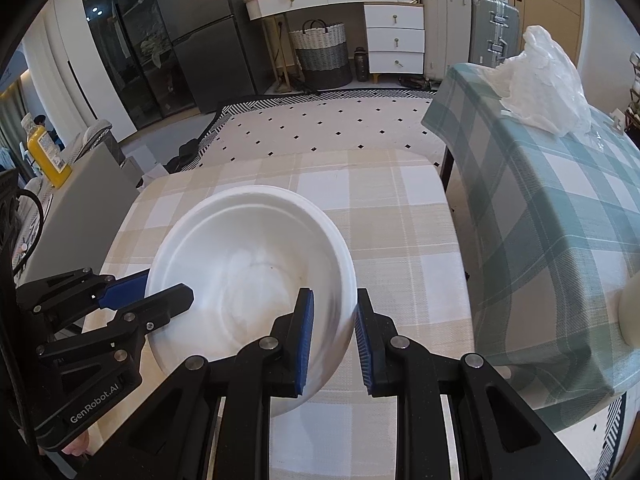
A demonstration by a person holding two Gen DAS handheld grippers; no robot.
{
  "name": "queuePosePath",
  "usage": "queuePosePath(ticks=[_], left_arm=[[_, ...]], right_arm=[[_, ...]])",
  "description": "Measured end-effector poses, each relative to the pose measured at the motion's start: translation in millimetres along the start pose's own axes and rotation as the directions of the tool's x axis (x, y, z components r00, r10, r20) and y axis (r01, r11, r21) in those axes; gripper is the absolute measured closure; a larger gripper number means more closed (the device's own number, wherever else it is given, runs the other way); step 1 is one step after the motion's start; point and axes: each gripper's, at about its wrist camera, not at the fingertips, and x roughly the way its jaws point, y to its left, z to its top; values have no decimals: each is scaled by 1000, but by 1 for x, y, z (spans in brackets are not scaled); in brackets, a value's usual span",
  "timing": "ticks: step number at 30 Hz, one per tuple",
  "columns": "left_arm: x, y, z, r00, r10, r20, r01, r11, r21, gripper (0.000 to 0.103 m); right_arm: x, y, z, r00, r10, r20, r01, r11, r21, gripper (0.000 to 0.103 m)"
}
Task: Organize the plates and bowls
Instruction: 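Lift the nested white bowls off the table with both tools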
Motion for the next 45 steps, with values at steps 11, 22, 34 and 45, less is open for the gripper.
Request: queuePosePath(ticks=[11,22,34,45], left_arm=[[10,28,-14,999,30,-34,-31,999,-36,85],[32,48,-23,996,60,-71,-64,996,-61,85],[52,54,-32,989,97,-110,-103,994,-47,85],[61,50,-34,984,133,-115,-135,991,-13,84]], right_arm=[[17,24,-1,999,23,-31,-24,999,-32,83],[39,40,-4,997,41,-66,-45,997,-65,83],[61,51,-10,995,13,-96,-23,994,-106,83],[65,57,-13,995,-26,-100,12,991,-136,82]])
